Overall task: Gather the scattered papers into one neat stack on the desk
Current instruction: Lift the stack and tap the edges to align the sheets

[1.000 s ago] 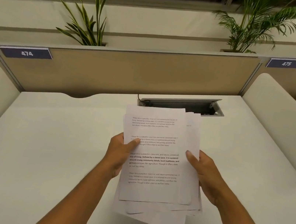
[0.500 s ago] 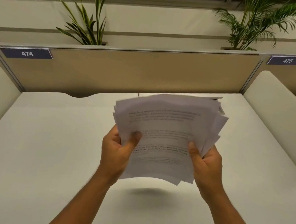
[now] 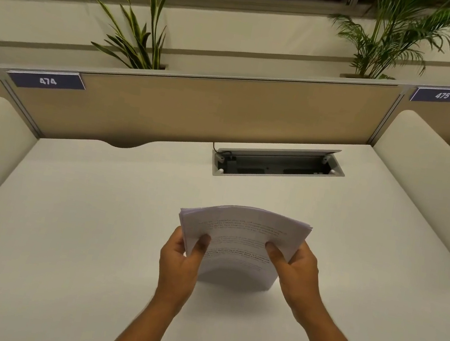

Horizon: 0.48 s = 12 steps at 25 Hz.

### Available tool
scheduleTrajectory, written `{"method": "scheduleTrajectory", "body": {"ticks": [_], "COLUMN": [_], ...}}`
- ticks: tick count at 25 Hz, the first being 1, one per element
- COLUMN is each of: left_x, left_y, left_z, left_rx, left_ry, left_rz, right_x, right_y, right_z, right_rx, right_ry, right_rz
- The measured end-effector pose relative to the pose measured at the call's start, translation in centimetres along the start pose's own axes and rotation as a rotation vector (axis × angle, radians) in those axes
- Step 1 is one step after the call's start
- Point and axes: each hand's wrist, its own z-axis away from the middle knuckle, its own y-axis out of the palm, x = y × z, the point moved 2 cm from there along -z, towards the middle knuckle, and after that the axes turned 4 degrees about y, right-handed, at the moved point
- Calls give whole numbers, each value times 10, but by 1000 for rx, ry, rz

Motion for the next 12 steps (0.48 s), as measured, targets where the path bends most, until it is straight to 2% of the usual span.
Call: {"method": "scheduleTrajectory", "body": {"ticks": [4, 12], "left_x": [-2, -16], "left_y": [13, 15], "left_z": [13, 9], "left_rx": [-59, -67], "left_ry": [-22, 69], "left_rz": [34, 85], "right_x": [4, 12], "right_y": [7, -5], "right_z": [3, -3], "right_rx": [8, -21], "right_ry": [3, -43], "right_rz": [-18, 0]}}
